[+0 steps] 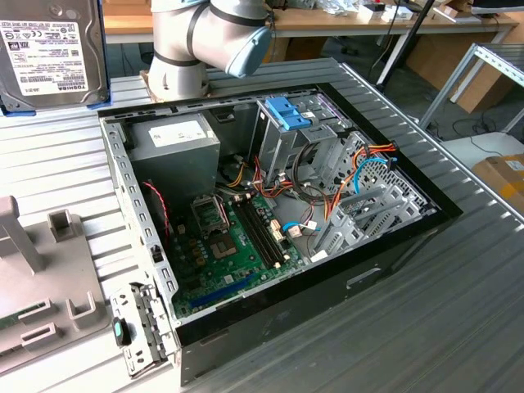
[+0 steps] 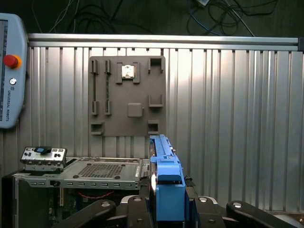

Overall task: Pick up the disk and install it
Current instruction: 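Pick up the disk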

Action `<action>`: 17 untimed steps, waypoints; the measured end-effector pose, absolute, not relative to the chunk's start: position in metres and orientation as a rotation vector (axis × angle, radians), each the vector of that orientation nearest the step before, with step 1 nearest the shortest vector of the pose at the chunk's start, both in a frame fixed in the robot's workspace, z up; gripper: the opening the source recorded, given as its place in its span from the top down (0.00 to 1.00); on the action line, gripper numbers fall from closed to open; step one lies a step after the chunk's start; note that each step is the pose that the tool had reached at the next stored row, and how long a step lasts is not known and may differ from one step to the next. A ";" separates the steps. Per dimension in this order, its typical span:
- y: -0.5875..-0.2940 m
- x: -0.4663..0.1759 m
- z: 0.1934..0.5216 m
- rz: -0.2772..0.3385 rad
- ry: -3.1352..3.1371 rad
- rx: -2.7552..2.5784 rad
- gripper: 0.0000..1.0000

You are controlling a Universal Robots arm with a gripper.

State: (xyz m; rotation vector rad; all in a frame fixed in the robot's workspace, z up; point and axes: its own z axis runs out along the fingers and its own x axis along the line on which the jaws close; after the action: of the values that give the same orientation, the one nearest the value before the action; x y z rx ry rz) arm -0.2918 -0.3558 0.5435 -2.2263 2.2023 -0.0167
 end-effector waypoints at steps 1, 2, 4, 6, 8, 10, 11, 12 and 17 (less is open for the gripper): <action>-0.356 -0.292 0.544 -0.017 2.202 -2.226 0.63; -0.356 -0.292 0.544 -0.017 2.202 -2.227 0.63; -0.356 -0.292 0.544 -0.017 2.202 -2.227 0.63; -0.356 -0.292 0.544 -0.017 2.202 -2.226 0.63; -0.356 -0.291 0.544 -0.017 2.202 -2.227 0.63; -0.356 -0.289 0.544 -0.017 2.202 -2.227 0.63; -0.356 -0.288 0.544 -0.017 2.202 -2.227 0.63; -0.356 -0.286 0.544 -0.017 2.202 -2.227 0.63; -0.356 -0.275 0.544 -0.017 2.202 -2.227 0.63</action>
State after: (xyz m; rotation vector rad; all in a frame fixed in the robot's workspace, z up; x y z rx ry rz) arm -0.2748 -0.3558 0.5435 -2.2265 2.2021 -0.0167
